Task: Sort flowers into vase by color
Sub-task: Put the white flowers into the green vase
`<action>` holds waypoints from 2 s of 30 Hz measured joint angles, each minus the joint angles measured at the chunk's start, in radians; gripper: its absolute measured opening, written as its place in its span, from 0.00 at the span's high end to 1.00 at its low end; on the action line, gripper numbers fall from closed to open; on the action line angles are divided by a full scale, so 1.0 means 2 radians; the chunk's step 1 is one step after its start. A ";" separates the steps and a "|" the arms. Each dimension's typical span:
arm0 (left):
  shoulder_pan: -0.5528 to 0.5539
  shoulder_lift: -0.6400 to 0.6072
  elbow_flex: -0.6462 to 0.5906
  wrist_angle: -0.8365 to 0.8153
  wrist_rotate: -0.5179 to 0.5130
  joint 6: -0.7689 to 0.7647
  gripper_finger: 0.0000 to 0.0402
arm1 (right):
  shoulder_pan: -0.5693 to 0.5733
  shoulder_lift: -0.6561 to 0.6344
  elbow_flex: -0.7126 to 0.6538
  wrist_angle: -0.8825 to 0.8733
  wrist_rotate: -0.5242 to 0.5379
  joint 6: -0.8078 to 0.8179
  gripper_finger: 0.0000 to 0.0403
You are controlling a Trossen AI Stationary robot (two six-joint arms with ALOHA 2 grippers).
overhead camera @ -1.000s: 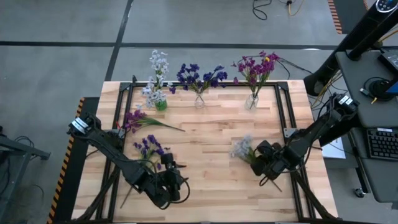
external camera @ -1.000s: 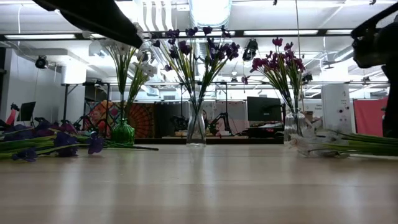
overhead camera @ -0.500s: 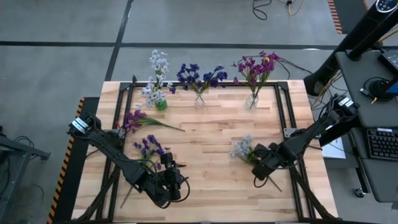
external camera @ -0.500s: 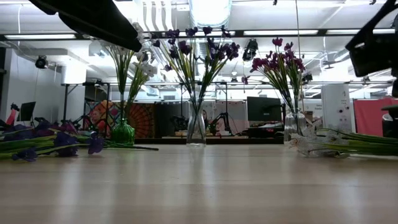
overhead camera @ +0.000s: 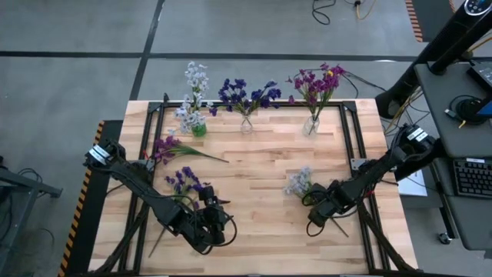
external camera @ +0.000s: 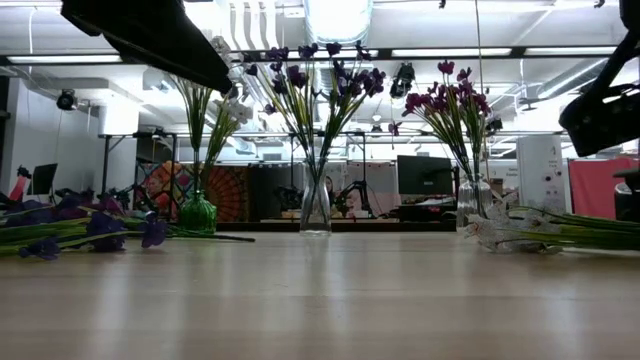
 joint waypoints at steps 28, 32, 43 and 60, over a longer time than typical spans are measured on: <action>0.005 0.000 -0.089 0.247 0.015 0.106 0.46 | -0.018 -0.060 0.027 0.031 0.086 -0.120 0.95; 0.006 0.000 -0.115 0.352 0.023 0.164 0.46 | -0.025 -0.112 0.027 0.095 0.126 -0.178 0.95; 0.016 0.000 -0.192 0.673 0.045 0.309 0.46 | -0.047 -0.147 0.026 0.355 0.159 -0.462 0.95; 0.055 0.001 -0.155 0.685 0.045 0.307 0.46 | -0.099 -0.047 0.035 0.649 0.112 -0.688 0.95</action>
